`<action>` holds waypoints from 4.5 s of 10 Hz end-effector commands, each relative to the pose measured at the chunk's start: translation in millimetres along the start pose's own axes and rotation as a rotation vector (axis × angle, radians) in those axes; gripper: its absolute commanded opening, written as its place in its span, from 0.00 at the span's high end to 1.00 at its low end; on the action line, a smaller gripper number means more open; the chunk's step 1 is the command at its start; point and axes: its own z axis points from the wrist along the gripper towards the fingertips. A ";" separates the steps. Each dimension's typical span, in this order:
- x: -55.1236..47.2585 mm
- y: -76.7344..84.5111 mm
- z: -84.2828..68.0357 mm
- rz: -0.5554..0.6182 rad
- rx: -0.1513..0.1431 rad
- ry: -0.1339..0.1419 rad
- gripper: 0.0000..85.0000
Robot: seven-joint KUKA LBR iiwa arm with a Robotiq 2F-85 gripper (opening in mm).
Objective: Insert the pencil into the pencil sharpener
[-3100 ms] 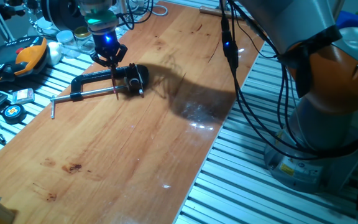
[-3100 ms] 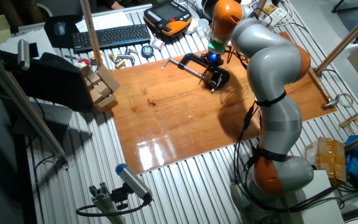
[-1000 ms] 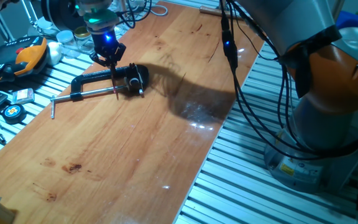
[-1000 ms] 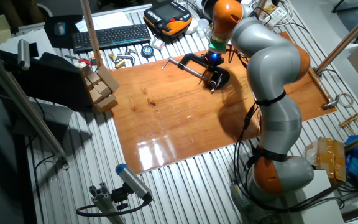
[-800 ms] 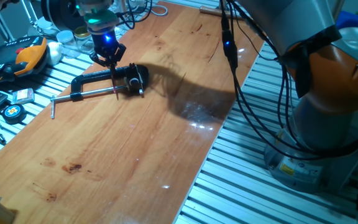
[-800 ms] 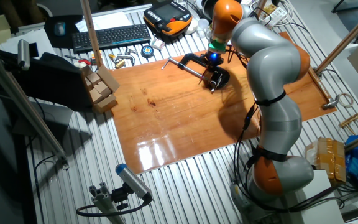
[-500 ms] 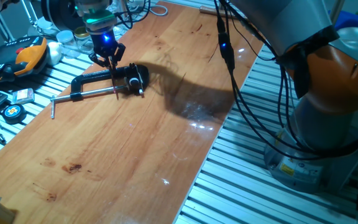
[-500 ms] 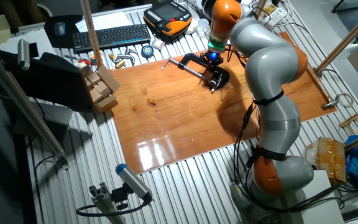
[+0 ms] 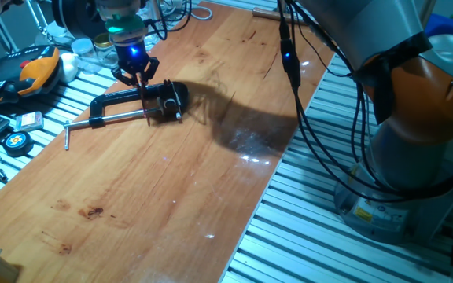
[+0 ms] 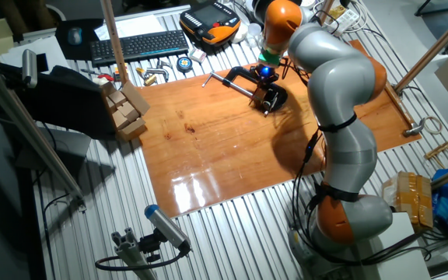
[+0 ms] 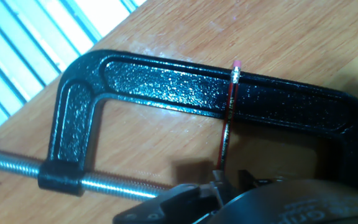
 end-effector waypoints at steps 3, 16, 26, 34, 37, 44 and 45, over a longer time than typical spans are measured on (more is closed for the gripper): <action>-1.1 1.5 2.5 0.017 -0.009 0.003 0.60; -4.7 2.4 23.3 0.038 -0.011 -0.005 0.60; -6.1 1.6 36.8 0.068 -0.010 0.066 0.80; -8.2 -1.1 26.1 0.040 -0.014 0.049 1.00; -16.2 -7.8 13.1 0.036 -0.017 0.022 1.00; -39.3 -19.0 4.3 0.104 -0.023 0.004 1.00; -42.1 -21.7 2.1 0.113 -0.029 0.011 1.00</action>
